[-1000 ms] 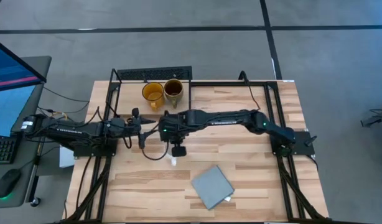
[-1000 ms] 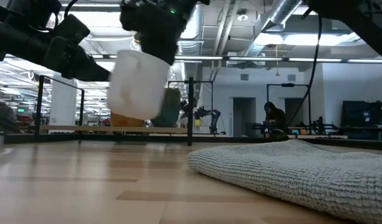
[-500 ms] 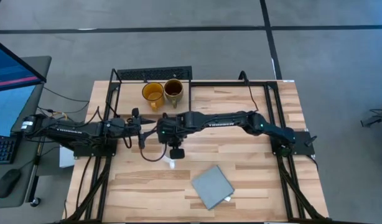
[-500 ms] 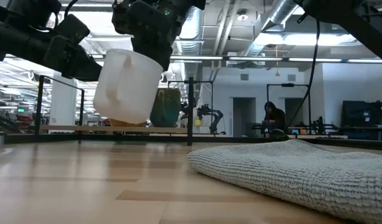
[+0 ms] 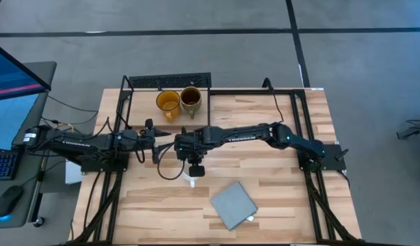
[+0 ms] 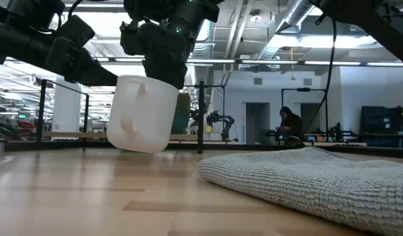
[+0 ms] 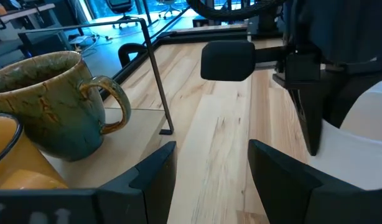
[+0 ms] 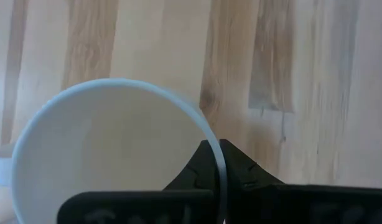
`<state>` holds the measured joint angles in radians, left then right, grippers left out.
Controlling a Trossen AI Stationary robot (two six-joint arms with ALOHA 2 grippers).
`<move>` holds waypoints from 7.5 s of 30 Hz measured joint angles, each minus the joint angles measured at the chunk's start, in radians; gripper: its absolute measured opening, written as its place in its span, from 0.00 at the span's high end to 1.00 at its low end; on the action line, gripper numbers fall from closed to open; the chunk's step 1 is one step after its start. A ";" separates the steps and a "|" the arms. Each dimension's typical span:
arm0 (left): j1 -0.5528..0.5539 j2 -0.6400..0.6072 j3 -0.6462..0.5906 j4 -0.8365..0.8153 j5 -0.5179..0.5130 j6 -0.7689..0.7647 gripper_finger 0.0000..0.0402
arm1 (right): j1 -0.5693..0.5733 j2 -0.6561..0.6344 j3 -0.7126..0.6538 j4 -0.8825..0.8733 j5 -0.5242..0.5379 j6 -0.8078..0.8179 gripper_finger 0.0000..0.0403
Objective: Stack small to large cups/mugs on shelf
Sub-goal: Put the white mug on the shelf
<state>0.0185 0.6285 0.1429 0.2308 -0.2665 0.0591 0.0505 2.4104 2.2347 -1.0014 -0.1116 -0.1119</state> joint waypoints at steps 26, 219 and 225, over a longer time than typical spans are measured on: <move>0.000 0.000 0.000 -0.041 0.002 -0.018 0.53 | -0.007 0.000 -0.049 0.047 -0.023 0.008 0.89; -0.018 0.799 0.993 -0.977 0.364 -0.206 0.53 | -0.372 -2.222 -2.228 1.211 -0.167 0.068 0.71; -0.032 0.927 1.069 -1.007 0.368 -0.142 0.53 | -0.372 -2.221 -2.229 1.173 -0.167 0.069 0.71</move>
<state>-0.0132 1.5550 1.2121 -0.7761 0.1018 -0.0831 -0.3210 0.1894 0.0059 0.1717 -0.2790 -0.0432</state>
